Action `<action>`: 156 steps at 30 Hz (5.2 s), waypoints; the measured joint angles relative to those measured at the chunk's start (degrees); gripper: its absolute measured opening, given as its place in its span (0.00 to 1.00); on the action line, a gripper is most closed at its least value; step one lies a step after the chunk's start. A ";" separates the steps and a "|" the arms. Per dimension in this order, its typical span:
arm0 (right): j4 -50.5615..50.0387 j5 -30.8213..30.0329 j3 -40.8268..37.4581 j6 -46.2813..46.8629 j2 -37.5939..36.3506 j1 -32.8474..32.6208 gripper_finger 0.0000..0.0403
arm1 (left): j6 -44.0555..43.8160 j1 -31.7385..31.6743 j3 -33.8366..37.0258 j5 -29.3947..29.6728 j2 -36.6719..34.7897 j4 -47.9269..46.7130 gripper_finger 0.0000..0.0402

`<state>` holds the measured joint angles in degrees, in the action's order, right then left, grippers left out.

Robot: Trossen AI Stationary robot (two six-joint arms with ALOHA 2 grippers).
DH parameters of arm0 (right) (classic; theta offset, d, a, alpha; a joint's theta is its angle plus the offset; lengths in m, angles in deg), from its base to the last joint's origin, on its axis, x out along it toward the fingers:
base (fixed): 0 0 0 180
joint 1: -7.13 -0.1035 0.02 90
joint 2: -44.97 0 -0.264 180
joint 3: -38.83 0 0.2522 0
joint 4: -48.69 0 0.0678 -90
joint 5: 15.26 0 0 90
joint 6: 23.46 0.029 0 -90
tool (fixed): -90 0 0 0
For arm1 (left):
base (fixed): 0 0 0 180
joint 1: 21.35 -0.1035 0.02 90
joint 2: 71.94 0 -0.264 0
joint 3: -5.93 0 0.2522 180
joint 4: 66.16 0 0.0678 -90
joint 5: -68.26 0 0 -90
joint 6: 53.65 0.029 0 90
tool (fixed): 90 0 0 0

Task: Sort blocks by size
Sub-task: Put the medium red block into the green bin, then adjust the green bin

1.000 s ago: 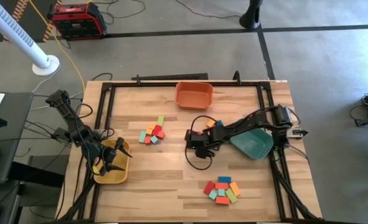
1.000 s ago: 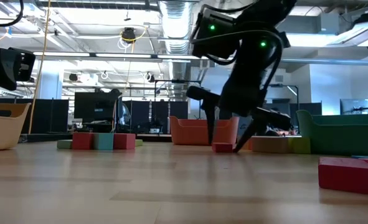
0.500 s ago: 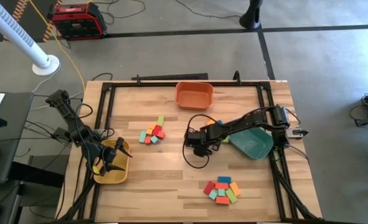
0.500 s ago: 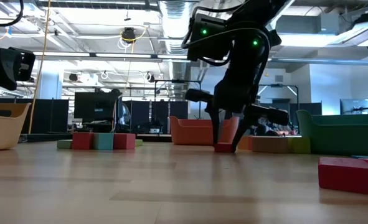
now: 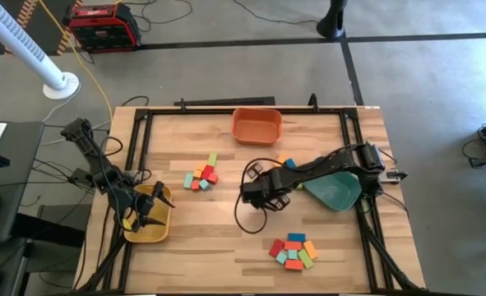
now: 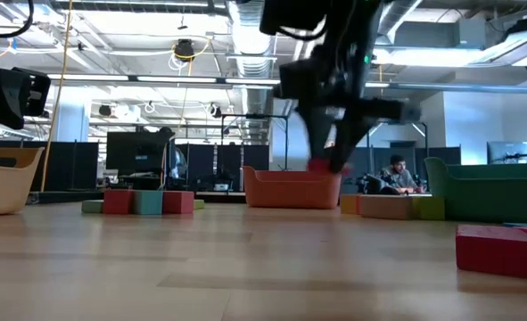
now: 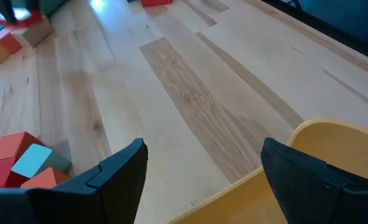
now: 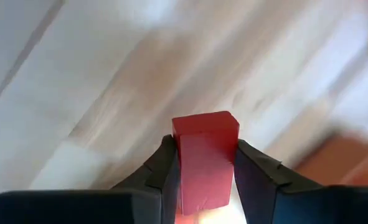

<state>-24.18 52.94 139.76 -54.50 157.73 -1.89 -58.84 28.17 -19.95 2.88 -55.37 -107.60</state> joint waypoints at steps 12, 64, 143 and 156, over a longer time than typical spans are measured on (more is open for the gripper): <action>-31.36 4.45 3.34 39.57 -5.26 -1.55 0.37 | 0.00 0.00 0.00 0.00 0.00 0.01 0.75; -7.86 3.87 -45.97 94.13 -43.59 -0.15 0.59 | 0.00 0.00 0.00 0.02 -0.02 0.00 0.75; 13.84 21.94 -42.67 135.09 -30.28 -4.07 0.14 | 0.00 0.00 0.00 0.01 0.00 0.00 0.75; 12.97 21.44 -42.67 139.93 -30.28 -4.07 0.15 | 0.00 0.00 0.00 0.01 0.00 0.00 0.75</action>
<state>-11.21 74.38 97.10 85.43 127.45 -5.95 -58.84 28.17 -19.95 2.89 -55.37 -107.60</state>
